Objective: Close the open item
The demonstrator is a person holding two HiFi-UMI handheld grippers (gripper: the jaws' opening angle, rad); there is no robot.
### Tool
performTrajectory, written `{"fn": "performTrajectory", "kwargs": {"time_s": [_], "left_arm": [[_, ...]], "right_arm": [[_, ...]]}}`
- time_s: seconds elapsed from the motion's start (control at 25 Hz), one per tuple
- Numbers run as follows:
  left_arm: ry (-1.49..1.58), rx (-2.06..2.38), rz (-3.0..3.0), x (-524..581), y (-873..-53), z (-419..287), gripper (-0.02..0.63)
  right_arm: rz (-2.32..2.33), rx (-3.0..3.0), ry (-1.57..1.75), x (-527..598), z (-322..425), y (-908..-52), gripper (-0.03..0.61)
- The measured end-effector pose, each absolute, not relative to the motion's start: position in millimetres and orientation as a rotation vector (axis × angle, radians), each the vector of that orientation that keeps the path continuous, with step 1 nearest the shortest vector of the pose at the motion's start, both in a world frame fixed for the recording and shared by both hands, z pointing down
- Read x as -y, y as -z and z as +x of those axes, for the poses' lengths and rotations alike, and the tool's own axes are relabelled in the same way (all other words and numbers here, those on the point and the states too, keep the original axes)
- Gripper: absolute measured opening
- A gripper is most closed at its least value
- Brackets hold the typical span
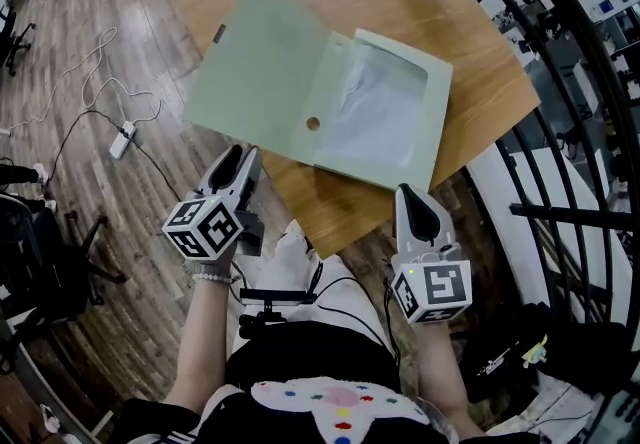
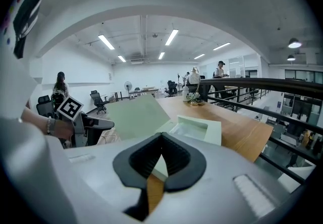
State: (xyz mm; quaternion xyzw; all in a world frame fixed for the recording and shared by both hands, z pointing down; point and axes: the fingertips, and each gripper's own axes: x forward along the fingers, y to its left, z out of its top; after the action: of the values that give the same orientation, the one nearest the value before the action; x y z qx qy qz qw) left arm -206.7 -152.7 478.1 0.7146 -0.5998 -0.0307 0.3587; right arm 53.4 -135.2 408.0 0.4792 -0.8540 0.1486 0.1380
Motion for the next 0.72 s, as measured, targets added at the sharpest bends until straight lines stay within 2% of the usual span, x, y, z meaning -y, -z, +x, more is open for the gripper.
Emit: {"fn": "performTrajectory", "kwargs": {"time_s": [0.72], "left_arm": [[0.094, 1.545, 1.789, 183.6, -514.4, -203.9, 0.178]], "right_arm": [[1.528, 2.339, -0.432, 150.7, 87.1, -432.6, 0.008]]}}
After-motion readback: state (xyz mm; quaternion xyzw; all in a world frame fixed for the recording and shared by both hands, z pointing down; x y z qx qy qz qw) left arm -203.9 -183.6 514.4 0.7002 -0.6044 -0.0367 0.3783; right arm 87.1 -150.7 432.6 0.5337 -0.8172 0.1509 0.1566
